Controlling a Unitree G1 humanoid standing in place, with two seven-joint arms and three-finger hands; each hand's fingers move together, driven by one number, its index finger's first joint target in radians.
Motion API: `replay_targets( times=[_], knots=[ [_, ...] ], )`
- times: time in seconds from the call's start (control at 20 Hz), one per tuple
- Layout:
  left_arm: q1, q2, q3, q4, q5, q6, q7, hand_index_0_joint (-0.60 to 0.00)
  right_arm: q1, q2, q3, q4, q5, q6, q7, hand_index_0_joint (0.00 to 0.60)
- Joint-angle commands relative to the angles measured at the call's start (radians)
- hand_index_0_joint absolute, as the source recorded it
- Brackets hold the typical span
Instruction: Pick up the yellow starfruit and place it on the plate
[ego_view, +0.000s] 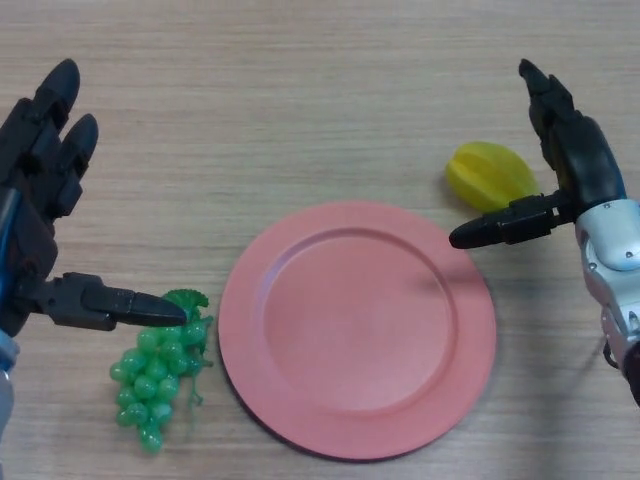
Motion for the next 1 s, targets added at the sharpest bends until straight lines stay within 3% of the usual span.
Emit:
replay_targets(
  times=[0.05, 0.2, 0.25, 0.3, 0.6, 0.85, 1.0],
  knots=[
    [-0.026, 0.055, 0.078, -0.045, -0.018, -0.168, 0.000, 0.000, -0.110, -0.066, -0.012, -0.010, -0.047, -0.145, -0.089, 0.000],
    [-0.026, 0.057, 0.086, -0.041, -0.020, -0.176, -0.001, 0.000, -0.135, -0.069, 0.001, 0.045, -0.106, -0.150, -0.135, 0.401],
    [-0.026, 0.057, 0.091, -0.039, -0.023, -0.180, -0.002, 0.000, -0.147, -0.072, 0.010, 0.072, -0.142, -0.154, -0.163, 0.500],
    [-0.022, 0.058, 0.096, -0.032, -0.026, -0.187, -0.002, 0.000, -0.169, -0.085, 0.055, 0.134, -0.267, -0.156, -0.236, 0.600],
    [-0.011, 0.057, 0.107, -0.033, -0.040, -0.187, -0.002, 0.000, -0.176, -0.100, 0.111, 0.194, -0.544, -0.106, -0.331, 0.600],
    [-0.009, 0.062, 0.116, -0.040, -0.044, -0.178, 0.000, 0.000, -0.181, -0.102, 0.089, 0.177, -0.612, -0.080, -0.341, 0.600],
    [-0.008, 0.064, 0.122, -0.056, -0.058, -0.167, 0.001, 0.000, -0.172, -0.109, 0.045, 0.127, -0.581, -0.091, -0.318, 0.600]
  ],
)
